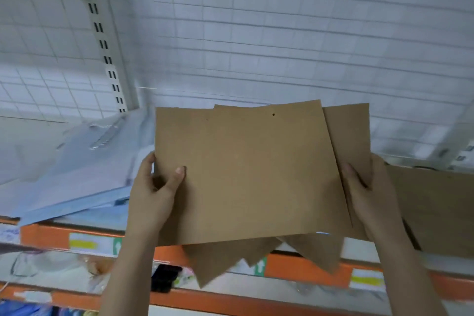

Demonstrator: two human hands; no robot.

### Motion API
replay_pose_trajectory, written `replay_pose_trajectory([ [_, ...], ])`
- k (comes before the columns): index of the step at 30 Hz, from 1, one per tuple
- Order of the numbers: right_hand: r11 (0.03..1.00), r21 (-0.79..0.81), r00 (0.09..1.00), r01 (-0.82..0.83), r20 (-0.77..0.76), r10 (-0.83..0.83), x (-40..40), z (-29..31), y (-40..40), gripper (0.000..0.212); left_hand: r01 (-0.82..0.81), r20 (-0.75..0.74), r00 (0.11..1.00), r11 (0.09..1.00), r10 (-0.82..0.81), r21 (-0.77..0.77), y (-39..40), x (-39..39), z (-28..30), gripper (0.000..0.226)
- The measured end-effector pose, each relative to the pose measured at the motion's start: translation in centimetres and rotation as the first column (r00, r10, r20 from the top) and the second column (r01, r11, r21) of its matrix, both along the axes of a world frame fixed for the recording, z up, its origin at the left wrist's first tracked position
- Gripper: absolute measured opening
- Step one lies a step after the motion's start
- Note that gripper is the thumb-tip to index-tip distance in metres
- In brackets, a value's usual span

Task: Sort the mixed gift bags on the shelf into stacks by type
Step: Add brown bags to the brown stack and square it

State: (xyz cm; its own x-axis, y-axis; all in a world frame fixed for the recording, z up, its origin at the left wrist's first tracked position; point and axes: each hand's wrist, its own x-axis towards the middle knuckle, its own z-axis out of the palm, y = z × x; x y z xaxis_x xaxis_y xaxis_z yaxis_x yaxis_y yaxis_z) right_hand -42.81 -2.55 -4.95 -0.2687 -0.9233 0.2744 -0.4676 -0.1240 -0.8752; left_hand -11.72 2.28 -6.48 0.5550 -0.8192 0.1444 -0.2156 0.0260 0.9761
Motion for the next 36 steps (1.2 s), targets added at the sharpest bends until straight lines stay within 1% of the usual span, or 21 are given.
replay_pose_trajectory([
  [4,0.998,0.057,0.995,0.037,0.087,-0.042,-4.3,-1.8,0.8,0.037,0.000,0.064,0.998,0.998,-0.004,0.060,0.5,-5.5,-0.8,0.057],
  [6,0.994,0.095,0.991,0.047,0.119,-0.059,-5.6,-2.4,1.1,0.038,-0.007,0.103,0.995,0.997,0.000,0.073,0.9,-7.0,-0.8,0.058],
  [8,0.994,0.101,0.990,0.045,0.128,-0.058,-6.5,-2.7,1.2,0.036,-0.009,0.123,0.992,0.998,0.002,0.055,1.0,-8.0,-0.6,0.057],
  [13,0.992,0.128,0.992,0.024,0.123,-0.040,-7.5,-2.8,1.1,0.033,-0.013,0.058,0.998,0.999,0.011,0.047,0.0,-9.1,0.1,0.065],
  [16,0.994,0.109,0.987,0.028,0.153,-0.045,-7.9,-3.3,1.0,0.031,-0.013,0.034,0.999,0.999,0.011,0.052,-0.6,-9.5,0.1,0.066],
  [19,0.995,0.096,0.976,0.031,0.214,-0.051,-9.0,-3.4,1.0,0.032,0.002,0.011,1.000,1.000,-0.003,0.021,-1.1,-10.4,0.2,0.061],
  [22,0.997,0.076,0.969,0.035,0.242,-0.052,-11.4,-3.3,0.8,0.037,0.031,0.023,0.999,0.999,-0.031,0.007,-1.5,-11.8,0.8,0.051],
  [26,0.998,0.058,0.969,0.013,0.248,-0.027,-16.1,-2.4,0.8,0.031,0.054,0.045,0.998,0.999,-0.054,0.002,-2.4,-15.6,1.6,0.050],
  [29,0.998,0.069,0.973,-0.006,0.231,-0.010,-20.7,-2.0,0.5,0.032,0.060,0.054,0.997,0.998,-0.059,-0.020,-2.7,-20.4,1.8,0.032],
  [31,0.995,0.096,0.980,-0.009,0.198,-0.010,-24.3,-1.9,0.2,0.033,0.039,0.036,0.999,0.999,-0.038,-0.018,-2.6,-24.2,1.4,0.021],
  [33,0.992,0.126,0.990,-0.009,0.138,-0.009,-28.1,-1.8,0.0,0.032,0.026,0.031,0.999,1.000,-0.026,0.006,-2.5,-28.1,0.6,0.004],
  [36,0.983,0.181,1.000,0.004,0.021,-0.008,-33.4,-1.6,-0.1,0.034,0.012,0.041,0.999,0.999,-0.013,0.034,-2.5,-33.3,-0.8,0.011],
])
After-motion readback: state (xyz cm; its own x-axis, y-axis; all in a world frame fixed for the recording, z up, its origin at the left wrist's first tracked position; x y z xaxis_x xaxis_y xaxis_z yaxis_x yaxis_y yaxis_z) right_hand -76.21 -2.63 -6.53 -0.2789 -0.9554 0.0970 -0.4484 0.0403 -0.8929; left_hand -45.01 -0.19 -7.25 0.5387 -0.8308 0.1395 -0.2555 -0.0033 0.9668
